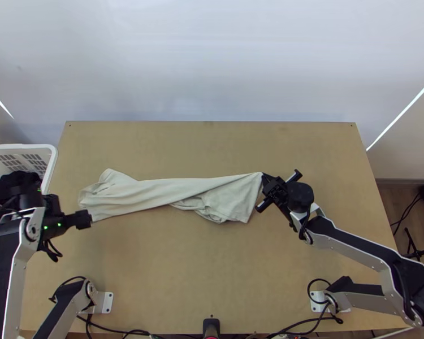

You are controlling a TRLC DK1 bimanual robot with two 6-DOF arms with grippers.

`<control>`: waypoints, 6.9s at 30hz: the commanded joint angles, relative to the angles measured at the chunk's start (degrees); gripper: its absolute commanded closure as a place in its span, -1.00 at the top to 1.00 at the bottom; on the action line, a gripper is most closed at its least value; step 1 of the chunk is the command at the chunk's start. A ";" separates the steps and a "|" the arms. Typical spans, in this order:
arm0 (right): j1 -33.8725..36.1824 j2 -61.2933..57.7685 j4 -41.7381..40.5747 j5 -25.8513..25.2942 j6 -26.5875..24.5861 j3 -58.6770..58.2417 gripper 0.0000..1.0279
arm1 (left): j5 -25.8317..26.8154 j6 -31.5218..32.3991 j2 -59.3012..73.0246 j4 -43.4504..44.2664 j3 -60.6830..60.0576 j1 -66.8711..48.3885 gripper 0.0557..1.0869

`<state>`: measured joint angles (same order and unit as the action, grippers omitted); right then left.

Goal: Fold the t-shirt

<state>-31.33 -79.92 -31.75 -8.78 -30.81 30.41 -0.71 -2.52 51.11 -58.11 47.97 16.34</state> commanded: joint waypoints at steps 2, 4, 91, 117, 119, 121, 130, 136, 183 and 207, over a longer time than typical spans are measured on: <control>-0.92 -1.38 -2.27 -0.10 1.89 0.44 -0.95 | -9.48 -9.87 7.16 7.04 -6.13 -0.43 0.91; -1.71 -1.20 -2.18 -0.10 1.98 0.44 -0.95 | -8.34 -12.59 7.51 14.69 -6.92 0.89 0.91; -6.81 -5.42 -1.65 -11.09 3.30 -0.71 -0.95 | 42.02 10.26 76.50 2.12 57.24 4.32 0.92; -7.87 -3.22 -1.74 -13.99 3.21 -1.50 -0.95 | 35.52 17.82 75.45 15.74 55.75 1.15 -0.93; -6.55 -2.35 -1.74 -14.08 3.21 0.44 -0.95 | 35.52 18.61 72.99 15.57 56.71 1.77 -0.93; -5.05 -1.82 -1.65 -14.69 3.39 3.25 -0.95 | 35.43 19.93 69.39 15.04 59.00 2.47 -0.93; 2.68 -1.47 -0.60 -23.57 5.32 24.43 -0.95 | 35.25 29.51 56.64 9.33 76.93 5.72 -0.93; 4.61 -1.20 0.90 -26.82 5.67 36.30 -0.95 | 32.88 30.21 50.49 8.89 81.76 7.13 -0.93; 46.89 24.46 70.77 33.47 29.31 71.28 -0.95 | 6.25 24.50 26.49 4.93 77.63 2.29 -0.93; 27.11 32.28 54.34 27.94 31.25 29.53 -0.95 | 13.02 24.23 20.52 18.29 43.53 -2.72 -0.93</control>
<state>3.95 -38.72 39.55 26.85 0.38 70.26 12.05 22.92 61.14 -47.97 95.31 14.87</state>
